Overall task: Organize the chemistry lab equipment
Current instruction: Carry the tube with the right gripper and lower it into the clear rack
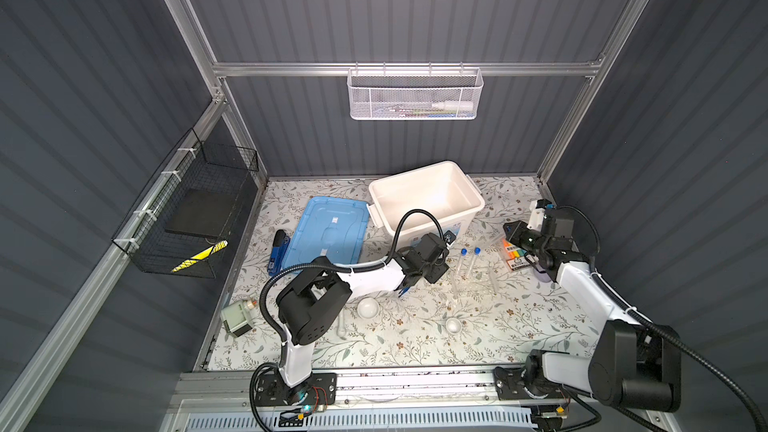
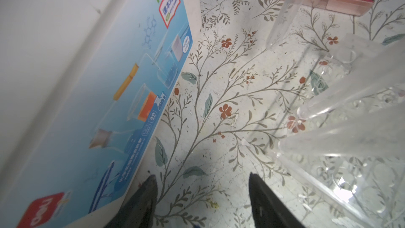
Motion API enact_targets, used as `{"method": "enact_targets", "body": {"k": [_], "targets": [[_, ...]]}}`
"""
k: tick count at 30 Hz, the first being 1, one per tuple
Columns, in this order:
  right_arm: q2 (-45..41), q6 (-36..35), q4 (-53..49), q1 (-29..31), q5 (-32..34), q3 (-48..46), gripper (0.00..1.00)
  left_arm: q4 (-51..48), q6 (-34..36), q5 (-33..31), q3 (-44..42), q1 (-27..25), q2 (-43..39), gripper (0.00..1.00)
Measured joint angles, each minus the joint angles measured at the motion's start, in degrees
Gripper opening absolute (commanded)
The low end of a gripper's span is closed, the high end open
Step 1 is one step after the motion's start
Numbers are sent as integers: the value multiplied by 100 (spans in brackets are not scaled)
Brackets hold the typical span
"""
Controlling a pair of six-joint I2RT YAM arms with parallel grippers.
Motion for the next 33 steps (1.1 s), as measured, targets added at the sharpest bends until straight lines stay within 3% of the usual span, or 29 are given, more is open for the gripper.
{"method": "enact_targets", "body": {"k": [9, 16, 25, 33], "targets": [[-1320, -455, -452, 87, 662, -262, 16, -22, -136, -2, -4, 0, 0, 69], [-2118, -772, -748, 656, 1185, -568, 17, -28, -376, -101, -177, 0, -57, 73], [-2225, -1025, -960, 1613, 1797, -660, 16, -31, -710, -199, -382, 0, -345, 84], [-2197, -1152, -1005, 1904, 2142, -739, 16, 39, -883, -258, -577, 0, -437, 92]]}}
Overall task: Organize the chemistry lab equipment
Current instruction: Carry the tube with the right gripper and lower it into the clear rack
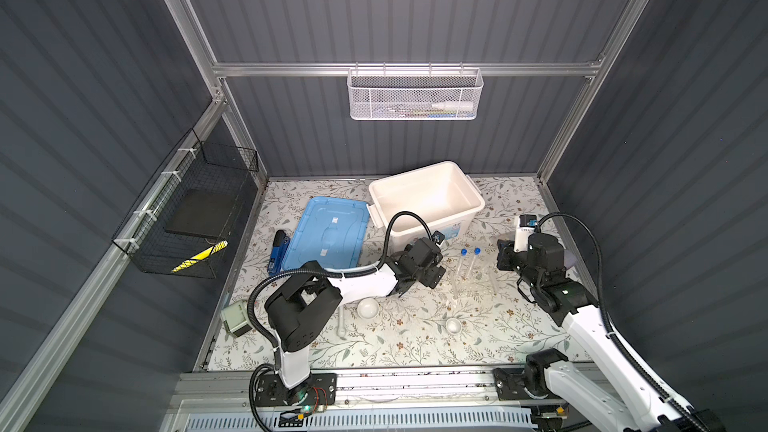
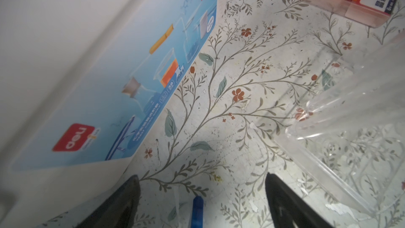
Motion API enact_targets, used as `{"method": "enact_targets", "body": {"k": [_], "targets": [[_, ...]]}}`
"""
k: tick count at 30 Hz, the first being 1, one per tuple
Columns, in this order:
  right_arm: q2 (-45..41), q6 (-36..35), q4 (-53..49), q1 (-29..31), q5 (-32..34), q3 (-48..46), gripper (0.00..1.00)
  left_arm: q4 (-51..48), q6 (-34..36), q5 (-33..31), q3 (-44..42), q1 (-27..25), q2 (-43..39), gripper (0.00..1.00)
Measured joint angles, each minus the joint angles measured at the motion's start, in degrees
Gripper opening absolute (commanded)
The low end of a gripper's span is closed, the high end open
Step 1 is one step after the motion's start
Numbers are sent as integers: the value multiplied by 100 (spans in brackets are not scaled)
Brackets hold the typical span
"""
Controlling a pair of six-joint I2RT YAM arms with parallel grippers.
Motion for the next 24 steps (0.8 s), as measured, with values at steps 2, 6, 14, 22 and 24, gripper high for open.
{"method": "enact_targets", "body": {"k": [2, 6, 14, 22, 24], "targets": [[37, -15, 7, 20, 44, -9, 16, 7, -20, -2, -11, 0, 0, 93], [116, -26, 31, 59, 83, -35, 16, 4, -24, -4, -42, 0, -7, 93], [247, -63, 74, 114, 111, -55, 17, 7, -24, -22, -48, 0, -17, 94], [356, -247, 72, 289, 170, -55, 21, 7, -24, -24, -48, 0, -24, 94], [382, -280, 72, 328, 170, -52, 21, 7, -24, -24, -48, 0, -24, 94]]}}
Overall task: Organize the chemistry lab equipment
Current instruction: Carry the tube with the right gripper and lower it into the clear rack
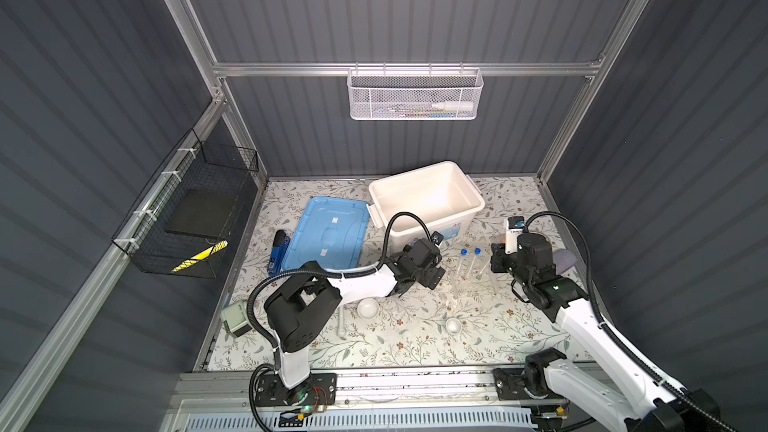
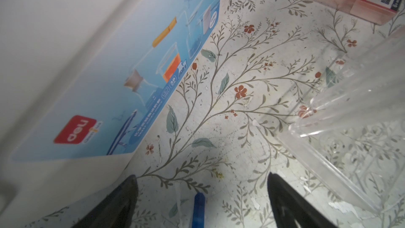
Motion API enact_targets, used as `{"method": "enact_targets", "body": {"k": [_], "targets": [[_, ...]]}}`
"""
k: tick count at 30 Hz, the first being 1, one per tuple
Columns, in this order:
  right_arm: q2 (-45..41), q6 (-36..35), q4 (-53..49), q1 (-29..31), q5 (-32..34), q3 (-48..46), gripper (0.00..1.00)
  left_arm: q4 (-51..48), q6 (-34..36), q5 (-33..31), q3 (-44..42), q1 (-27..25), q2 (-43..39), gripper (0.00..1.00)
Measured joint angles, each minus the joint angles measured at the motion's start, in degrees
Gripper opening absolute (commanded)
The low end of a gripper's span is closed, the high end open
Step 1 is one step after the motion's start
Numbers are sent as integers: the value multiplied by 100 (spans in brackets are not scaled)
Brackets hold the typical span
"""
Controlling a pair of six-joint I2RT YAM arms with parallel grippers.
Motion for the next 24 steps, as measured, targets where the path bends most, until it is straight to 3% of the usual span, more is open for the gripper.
{"method": "enact_targets", "body": {"k": [24], "targets": [[214, -22, 2, 131, -179, 0, 25, 0, -20, 0, -44, 0, -2, 94]]}}
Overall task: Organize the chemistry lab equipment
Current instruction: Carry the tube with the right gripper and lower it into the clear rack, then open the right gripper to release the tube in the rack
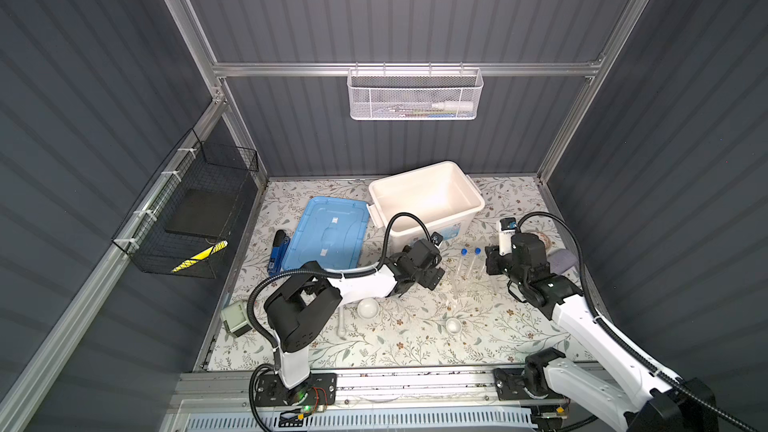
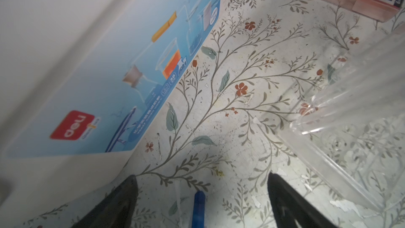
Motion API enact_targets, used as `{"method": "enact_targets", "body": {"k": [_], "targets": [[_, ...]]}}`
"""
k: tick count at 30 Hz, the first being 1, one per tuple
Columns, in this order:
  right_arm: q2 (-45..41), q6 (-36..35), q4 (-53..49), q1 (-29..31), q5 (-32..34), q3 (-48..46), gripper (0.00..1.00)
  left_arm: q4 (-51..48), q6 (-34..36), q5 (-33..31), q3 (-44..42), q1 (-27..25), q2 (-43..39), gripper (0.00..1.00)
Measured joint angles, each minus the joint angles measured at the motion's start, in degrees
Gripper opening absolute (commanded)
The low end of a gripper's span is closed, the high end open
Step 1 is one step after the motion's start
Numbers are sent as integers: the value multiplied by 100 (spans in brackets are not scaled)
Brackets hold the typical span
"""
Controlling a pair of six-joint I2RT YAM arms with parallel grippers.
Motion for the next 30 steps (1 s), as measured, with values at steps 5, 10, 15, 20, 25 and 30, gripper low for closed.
{"method": "enact_targets", "body": {"k": [5, 10, 15, 20, 25, 30], "targets": [[0, 2, 0, 13, -9, 0, 25, -2, -2, 0, -24, 0, 0, 94], [0, 4, 2, 17, -26, 0, 25, 0, -2, -2, -26, 0, 0, 95], [0, 4, 2, 17, -68, 0, 25, 0, -2, -7, -26, -4, 0, 94], [76, 9, 55, 20, -90, 0, 25, -2, 0, -22, -26, -4, 0, 94], [96, 13, 70, 20, -107, 0, 25, -2, -2, -39, -26, -4, 0, 95], [114, 24, 85, 20, -109, 0, 26, -2, 0, -42, -31, -7, 0, 94]]}}
